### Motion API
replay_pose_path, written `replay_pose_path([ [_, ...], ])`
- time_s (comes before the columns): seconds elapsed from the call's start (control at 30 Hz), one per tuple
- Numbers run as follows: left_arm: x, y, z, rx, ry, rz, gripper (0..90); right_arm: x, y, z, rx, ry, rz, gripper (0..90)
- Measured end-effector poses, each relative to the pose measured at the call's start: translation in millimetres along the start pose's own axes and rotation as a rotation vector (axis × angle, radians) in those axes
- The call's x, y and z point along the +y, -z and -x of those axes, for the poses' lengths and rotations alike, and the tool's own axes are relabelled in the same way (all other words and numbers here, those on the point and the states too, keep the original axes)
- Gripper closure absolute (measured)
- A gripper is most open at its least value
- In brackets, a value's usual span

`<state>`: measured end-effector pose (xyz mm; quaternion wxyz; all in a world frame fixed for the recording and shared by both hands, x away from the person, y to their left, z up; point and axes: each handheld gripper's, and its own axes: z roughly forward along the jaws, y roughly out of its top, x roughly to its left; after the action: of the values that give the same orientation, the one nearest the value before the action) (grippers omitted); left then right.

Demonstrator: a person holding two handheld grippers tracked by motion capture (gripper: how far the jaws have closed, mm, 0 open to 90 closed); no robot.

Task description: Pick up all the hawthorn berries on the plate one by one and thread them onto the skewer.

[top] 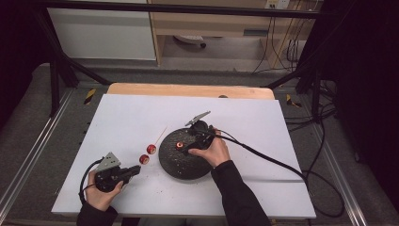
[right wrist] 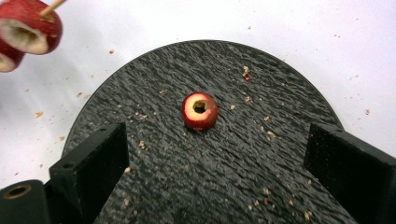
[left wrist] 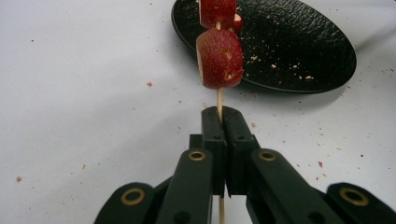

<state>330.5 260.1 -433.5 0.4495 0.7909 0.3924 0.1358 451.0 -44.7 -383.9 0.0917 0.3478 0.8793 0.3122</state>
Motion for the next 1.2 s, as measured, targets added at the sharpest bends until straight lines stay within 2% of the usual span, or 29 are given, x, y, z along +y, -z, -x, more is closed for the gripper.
replay_pose_path([
  [0.3, -0.3, -1.2, -0.1, -0.001, 0.002, -0.004, 88.3, 7.8, -20.7, 1.4, -0.017, 0.005, -0.048, 11.4],
  [0.47, -0.4, -1.4, 0.4, 0.001, -0.001, -0.008, 88.3, 14.5, -30.3, 0.5, 0.002, -0.001, -0.066, 14.9],
  [0.57, -0.4, -1.3, 0.4, 0.001, -0.002, -0.008, 88.3, 18.5, -35.7, -0.6, -0.006, 0.01, -0.093, 17.4],
  [0.63, -0.4, -1.5, 0.7, 0.002, -0.002, -0.009, 88.3, 20.9, -38.7, -1.6, 0.001, 0.013, -0.094, 22.0],
  [0.67, -0.4, -1.5, 0.9, 0.002, -0.003, -0.01, 88.3, 21.5, -40.4, -1.6, 0.006, -0.002, -0.095, 23.1],
  [0.83, -0.4, -1.5, 0.5, 0.003, -0.001, -0.011, 88.3, 21.4, -49.6, 3.5, 0.019, -0.018, -0.137, 32.6],
  [1.0, -0.4, -1.4, 0.6, 0.002, -0.001, -0.011, 88.3, 21.8, -53.7, 5.6, 0.042, -0.032, -0.134, 42.8],
  [1.2, -0.5, -1.8, 0.2, 0.003, -0.001, -0.014, 88.2, 21.1, -55.5, 5.2, 0.066, -0.019, -0.141, 51.7],
])
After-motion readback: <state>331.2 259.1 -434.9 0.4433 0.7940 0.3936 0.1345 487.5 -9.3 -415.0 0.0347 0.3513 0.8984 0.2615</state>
